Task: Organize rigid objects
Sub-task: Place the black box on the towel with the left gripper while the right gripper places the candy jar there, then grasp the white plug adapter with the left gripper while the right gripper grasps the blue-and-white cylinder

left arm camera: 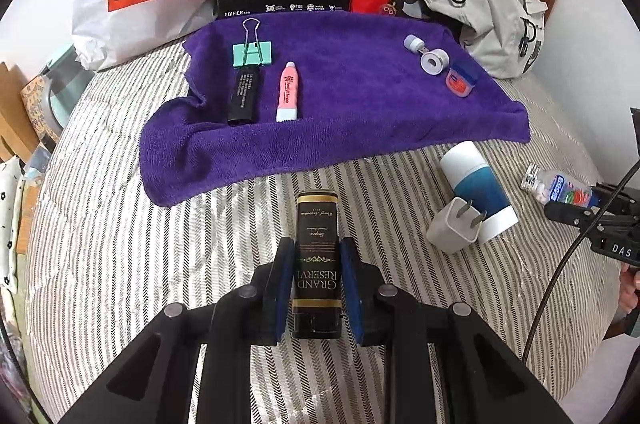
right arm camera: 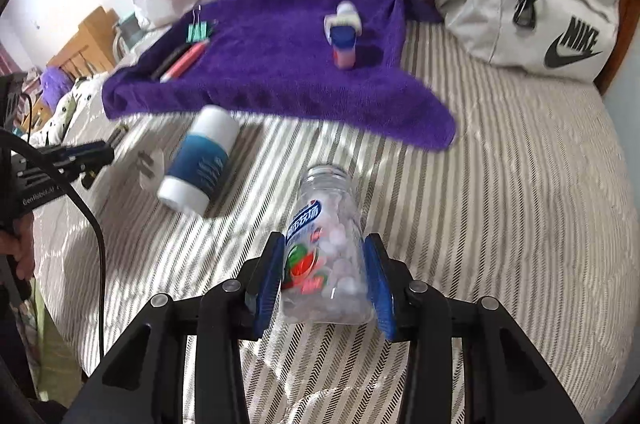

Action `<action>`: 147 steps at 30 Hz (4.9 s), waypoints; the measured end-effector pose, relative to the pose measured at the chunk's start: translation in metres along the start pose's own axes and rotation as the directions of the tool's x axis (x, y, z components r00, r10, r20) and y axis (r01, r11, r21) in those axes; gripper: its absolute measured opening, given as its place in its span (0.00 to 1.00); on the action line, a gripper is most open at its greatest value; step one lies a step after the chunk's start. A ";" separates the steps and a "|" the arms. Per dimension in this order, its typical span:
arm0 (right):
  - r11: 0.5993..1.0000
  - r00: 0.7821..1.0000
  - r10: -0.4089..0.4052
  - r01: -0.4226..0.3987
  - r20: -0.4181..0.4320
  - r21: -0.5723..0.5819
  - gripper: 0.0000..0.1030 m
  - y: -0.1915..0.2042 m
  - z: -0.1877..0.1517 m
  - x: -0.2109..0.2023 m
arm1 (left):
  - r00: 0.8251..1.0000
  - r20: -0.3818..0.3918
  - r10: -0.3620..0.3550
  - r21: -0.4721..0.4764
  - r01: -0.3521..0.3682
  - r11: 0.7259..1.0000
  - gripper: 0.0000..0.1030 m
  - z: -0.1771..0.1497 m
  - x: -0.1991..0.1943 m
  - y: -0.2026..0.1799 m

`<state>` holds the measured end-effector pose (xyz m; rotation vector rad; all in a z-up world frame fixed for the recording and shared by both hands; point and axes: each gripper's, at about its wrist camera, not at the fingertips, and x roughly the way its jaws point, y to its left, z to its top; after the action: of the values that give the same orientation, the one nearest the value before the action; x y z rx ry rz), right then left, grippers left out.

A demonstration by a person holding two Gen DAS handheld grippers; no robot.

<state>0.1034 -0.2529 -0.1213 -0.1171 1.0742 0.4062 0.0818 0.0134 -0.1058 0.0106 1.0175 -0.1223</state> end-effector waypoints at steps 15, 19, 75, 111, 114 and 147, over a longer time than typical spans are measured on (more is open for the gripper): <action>0.997 0.999 -0.034 0.032 -0.017 -0.072 0.40 0.008 -0.005 0.008 | 0.999 -0.018 0.041 0.050 -0.040 0.998 0.22 -0.005 0.014 -0.012; 0.998 1.000 0.000 0.000 -0.002 -0.060 0.40 0.005 -0.007 -0.003 | 0.999 0.009 0.043 0.053 -0.044 0.998 0.22 -0.006 0.002 -0.010; 0.984 0.992 0.117 -0.109 0.047 -0.138 0.40 0.017 0.138 0.038 | 0.998 0.001 -0.071 0.088 0.070 0.994 0.33 0.117 0.085 -0.014; 0.972 1.000 0.005 -0.010 -0.023 -0.233 0.44 0.042 0.158 0.089 | 0.997 0.075 0.019 -0.081 -0.012 0.997 0.66 0.072 0.003 0.051; 0.969 0.999 0.006 -0.018 -0.050 -0.247 0.50 0.042 0.154 0.088 | 0.997 0.079 0.018 -0.081 -0.012 0.997 0.66 0.065 -0.002 0.052; 0.992 0.998 -0.011 0.004 0.057 0.125 0.54 -0.017 -0.007 -0.044 | 0.996 0.048 -0.070 0.116 0.064 0.991 0.66 0.000 0.000 -0.034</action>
<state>0.0857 -0.2822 -0.0886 0.0016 1.0396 0.3332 0.0782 -0.0201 -0.1040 0.0776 0.9582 -0.2414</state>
